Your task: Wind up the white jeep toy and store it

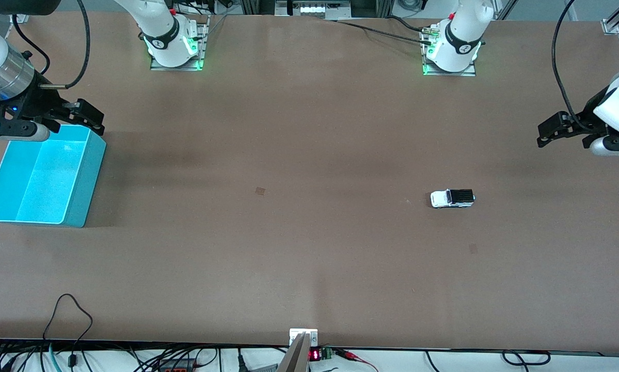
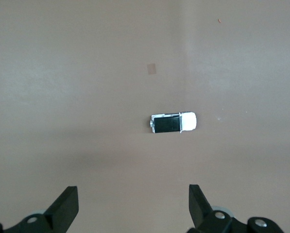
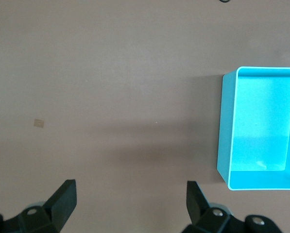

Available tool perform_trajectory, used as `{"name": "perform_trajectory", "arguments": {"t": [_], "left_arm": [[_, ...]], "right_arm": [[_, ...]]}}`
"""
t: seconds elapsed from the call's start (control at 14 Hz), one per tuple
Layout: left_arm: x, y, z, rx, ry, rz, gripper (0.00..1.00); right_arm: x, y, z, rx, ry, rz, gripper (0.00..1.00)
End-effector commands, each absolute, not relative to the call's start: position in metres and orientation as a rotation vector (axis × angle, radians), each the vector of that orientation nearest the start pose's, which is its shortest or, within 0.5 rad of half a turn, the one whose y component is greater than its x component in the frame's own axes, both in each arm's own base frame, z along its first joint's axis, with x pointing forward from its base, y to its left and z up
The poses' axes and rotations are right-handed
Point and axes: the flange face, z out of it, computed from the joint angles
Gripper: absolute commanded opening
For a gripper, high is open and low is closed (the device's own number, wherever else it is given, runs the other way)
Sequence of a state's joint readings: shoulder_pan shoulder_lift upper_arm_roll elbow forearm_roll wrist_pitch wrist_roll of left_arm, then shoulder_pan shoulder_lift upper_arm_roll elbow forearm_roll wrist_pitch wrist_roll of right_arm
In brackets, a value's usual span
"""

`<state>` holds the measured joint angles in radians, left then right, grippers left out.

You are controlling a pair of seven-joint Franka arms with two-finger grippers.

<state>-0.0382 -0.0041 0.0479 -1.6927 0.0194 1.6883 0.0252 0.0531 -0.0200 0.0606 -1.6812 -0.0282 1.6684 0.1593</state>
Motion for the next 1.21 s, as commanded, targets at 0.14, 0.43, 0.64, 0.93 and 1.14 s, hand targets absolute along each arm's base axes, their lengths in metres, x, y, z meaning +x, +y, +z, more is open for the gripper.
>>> {"name": "perform_trajectory", "arguments": {"t": [0.14,0.43,0.64,0.93,1.14], "left_arm": [[0.564,0.004,0.581,-3.138,0.109,0.029,1.0],[0.564,-0.003,0.579,-3.138,0.118,0.036,1.0],[0.56,-0.01,0.571,-3.139,0.135,0.125,1.0],[0.558,-0.018,0.556,-3.13,0.269,0.245,1.0],[0.568,-0.016,0.521,-3.104,0.569,0.363,1.0]], "right_arm": [[0.549,0.061,0.593,-3.152,0.049,-0.019,1.0],[0.55,0.061,0.592,-3.152,0.049,-0.022,1.0],[0.55,0.061,0.593,-3.152,0.049,-0.022,1.0],[0.55,0.061,0.593,-3.152,0.049,-0.022,1.0],[0.55,0.061,0.593,-3.152,0.049,-0.022,1.0]]}}
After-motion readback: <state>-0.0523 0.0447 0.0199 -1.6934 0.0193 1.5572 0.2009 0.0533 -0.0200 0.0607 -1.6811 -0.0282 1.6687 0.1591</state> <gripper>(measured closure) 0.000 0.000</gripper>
